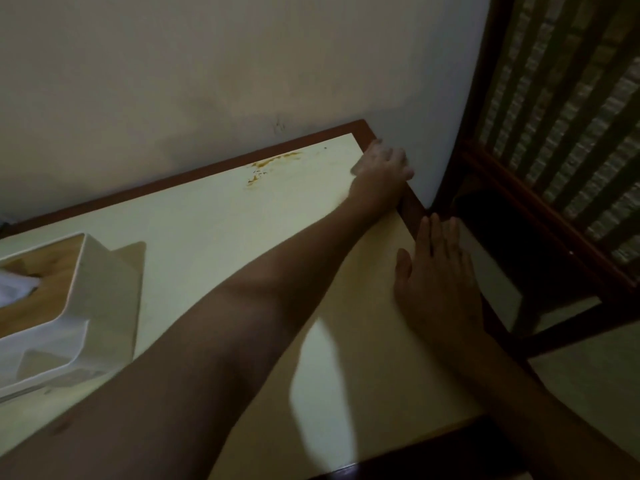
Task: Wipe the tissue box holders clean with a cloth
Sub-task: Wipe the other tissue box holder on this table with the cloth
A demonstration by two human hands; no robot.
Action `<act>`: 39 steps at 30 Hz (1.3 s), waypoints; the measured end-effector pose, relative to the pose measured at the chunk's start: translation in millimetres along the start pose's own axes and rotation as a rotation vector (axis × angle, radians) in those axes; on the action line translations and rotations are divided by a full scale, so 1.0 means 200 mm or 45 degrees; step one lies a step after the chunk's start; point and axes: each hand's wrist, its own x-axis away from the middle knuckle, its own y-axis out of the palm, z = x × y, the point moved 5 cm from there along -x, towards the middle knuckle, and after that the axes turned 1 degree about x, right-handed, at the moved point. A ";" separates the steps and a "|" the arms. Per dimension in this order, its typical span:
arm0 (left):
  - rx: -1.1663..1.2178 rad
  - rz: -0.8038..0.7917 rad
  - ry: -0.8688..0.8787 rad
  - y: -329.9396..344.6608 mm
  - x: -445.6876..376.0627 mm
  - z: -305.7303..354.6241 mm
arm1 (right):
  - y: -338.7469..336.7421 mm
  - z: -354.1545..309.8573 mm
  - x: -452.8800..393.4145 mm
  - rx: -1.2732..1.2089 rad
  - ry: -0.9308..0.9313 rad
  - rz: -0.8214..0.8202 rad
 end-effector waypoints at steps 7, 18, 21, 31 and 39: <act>-0.402 0.196 -0.950 -0.34 0.26 -1.00 | -0.01 0.00 0.02 -0.053 -0.023 0.031; -0.073 0.166 -0.711 -0.31 0.05 -0.94 | 0.01 0.00 0.00 -0.059 -0.032 0.044; 0.125 -0.125 -0.279 -0.16 -0.20 -0.51 | 0.01 0.00 0.00 -0.033 -0.017 0.093; 0.253 -0.151 -0.182 -0.07 -0.24 -0.35 | 0.01 0.00 0.01 -0.055 -0.018 0.019; -0.174 0.022 -0.784 -0.47 0.25 -1.16 | -0.01 0.00 0.01 -0.072 -0.017 0.035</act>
